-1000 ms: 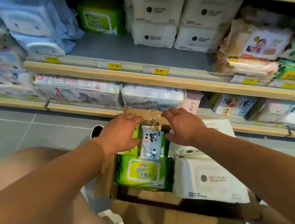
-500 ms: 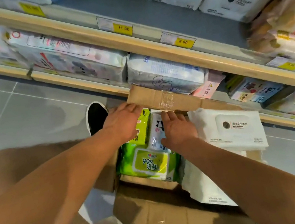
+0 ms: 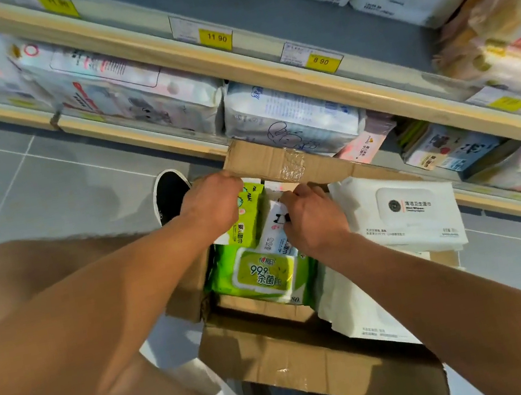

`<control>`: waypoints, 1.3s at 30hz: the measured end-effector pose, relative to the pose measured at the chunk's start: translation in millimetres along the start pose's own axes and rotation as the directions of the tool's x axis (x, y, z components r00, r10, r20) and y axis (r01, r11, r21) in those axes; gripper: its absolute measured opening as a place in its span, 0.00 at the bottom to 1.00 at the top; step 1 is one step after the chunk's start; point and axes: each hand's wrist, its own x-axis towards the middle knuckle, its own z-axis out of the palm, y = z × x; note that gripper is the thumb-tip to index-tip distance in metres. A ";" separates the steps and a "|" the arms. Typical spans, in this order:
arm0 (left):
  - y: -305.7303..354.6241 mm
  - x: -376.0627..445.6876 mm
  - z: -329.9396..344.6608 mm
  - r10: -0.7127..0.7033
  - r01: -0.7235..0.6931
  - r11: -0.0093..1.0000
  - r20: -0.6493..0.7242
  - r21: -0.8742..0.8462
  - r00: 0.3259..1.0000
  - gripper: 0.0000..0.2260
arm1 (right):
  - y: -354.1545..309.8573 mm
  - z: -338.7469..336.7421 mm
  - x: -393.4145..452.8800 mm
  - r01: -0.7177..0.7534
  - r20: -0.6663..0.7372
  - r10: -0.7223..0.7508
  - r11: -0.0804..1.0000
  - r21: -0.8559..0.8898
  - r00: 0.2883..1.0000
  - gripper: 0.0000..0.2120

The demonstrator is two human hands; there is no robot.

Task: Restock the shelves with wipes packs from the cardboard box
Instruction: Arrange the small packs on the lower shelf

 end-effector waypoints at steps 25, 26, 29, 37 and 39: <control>178.5 -43.7 -131.6 0.250 -0.275 0.961 -0.513 0.027 0.821 0.09 | 166.8 -139.7 -125.0 0.016 -0.656 0.073 0.991 0.129 0.752 0.06; 192.3 -38.8 -129.5 0.258 -0.292 0.956 -0.519 0.017 0.815 0.09 | 180.0 -138.1 -130.2 -0.006 -0.655 0.086 0.992 0.124 0.751 0.06; 232.8 -23.3 -119.5 0.289 -0.341 0.940 -0.529 -0.002 0.798 0.08 | 219.0 -132.2 -145.7 -0.068 -0.653 0.131 0.990 0.121 0.746 0.06; 319.0 21.4 -81.4 0.343 -0.411 0.911 -0.479 -0.040 0.808 0.06 | 322.6 -104.9 -165.3 -0.202 -0.642 0.274 0.962 0.185 0.716 0.10; 332.6 34.1 -69.7 0.356 -0.415 0.909 -0.454 -0.033 0.817 0.06 | 343.5 -96.0 -162.9 -0.224 -0.629 0.295 0.955 0.193 0.719 0.11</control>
